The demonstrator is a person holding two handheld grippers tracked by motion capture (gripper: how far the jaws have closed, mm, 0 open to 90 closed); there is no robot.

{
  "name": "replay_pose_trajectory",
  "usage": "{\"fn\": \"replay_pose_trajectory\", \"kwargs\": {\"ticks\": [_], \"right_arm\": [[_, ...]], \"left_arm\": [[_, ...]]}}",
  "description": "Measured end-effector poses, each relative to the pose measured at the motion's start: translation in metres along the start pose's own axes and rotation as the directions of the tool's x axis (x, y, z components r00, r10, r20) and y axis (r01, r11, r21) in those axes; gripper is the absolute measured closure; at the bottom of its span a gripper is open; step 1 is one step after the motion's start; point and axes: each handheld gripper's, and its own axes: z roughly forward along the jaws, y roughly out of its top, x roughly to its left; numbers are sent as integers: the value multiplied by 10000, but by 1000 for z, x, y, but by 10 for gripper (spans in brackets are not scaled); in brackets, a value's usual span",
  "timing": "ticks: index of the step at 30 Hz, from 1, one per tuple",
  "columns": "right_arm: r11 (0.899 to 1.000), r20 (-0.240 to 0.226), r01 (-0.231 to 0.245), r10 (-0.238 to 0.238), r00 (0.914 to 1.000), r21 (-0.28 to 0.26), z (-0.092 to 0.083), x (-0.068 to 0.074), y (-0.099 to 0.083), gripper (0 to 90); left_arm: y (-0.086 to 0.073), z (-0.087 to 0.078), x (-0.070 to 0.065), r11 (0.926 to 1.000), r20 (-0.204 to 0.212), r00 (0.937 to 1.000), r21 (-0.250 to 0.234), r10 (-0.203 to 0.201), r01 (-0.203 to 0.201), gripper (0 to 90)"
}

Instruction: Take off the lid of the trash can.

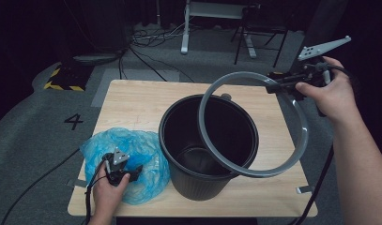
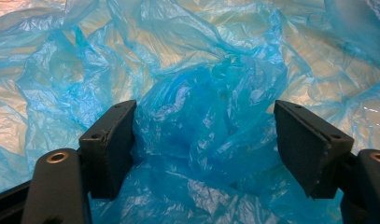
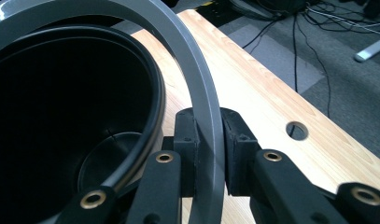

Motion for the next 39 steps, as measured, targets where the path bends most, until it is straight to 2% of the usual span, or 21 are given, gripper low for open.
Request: {"fn": "replay_pose_trajectory", "kwargs": {"ticks": [6, 17, 25, 31, 39], "right_arm": [[9998, 229, -174, 174, 9996, 9, -16, -8, -13, 781], [9989, 351, -411, 418, 9985, -225, -35, -18, -33, 780], [9969, 598, -549, 582, 9965, -557, -53, -26, -50, 780], [9939, 1092, -834, 910, 9898, -723, -68, -32, -65, 780], [9892, 1438, -1184, 1300, 9810, -868, -86, -39, -84, 780]], "left_arm": [[0, 0, 0, 10000, 1, 10000, 0, 1, -1, 248], [0, 0, 0, 10000, 2, 10000, 11, 17, -17, 248], [0, 0, 0, 10000, 1, 10000, 10, 19, -19, 248], [0, 0, 0, 10000, -1, 10000, 12, 24, -24, 248], [0, 0, 0, 10000, -1, 10000, 10, 20, -20, 248]]}}
